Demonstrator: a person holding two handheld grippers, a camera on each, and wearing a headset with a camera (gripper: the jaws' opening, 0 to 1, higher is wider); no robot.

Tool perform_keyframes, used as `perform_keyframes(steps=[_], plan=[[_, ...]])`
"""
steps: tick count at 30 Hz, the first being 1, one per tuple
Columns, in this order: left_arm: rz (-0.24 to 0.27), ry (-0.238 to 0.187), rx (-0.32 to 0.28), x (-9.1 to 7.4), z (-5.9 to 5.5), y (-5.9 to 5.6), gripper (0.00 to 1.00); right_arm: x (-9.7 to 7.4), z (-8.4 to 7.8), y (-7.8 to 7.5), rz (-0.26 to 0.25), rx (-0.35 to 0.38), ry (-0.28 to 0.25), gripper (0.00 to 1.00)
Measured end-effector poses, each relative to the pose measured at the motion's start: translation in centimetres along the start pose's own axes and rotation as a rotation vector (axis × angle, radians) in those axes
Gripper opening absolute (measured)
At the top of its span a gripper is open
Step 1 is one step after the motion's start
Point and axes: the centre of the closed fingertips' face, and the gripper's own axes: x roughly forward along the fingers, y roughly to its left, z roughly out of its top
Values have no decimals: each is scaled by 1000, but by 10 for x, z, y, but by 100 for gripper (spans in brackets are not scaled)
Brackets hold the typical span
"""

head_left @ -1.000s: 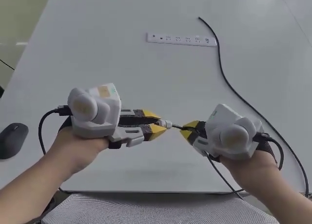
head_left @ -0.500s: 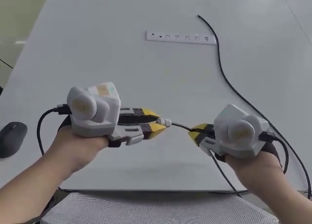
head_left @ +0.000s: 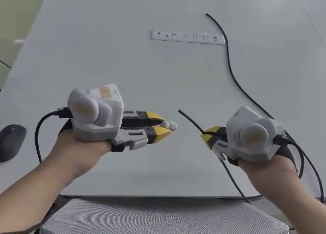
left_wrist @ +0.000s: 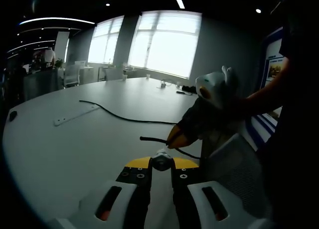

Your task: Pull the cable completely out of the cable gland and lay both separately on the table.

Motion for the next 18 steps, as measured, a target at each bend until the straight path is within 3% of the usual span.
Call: perform_keyframes(steps=[18], plan=[[-2, 9, 2, 3, -16, 3, 15, 3, 10, -16, -11, 6, 15, 0]])
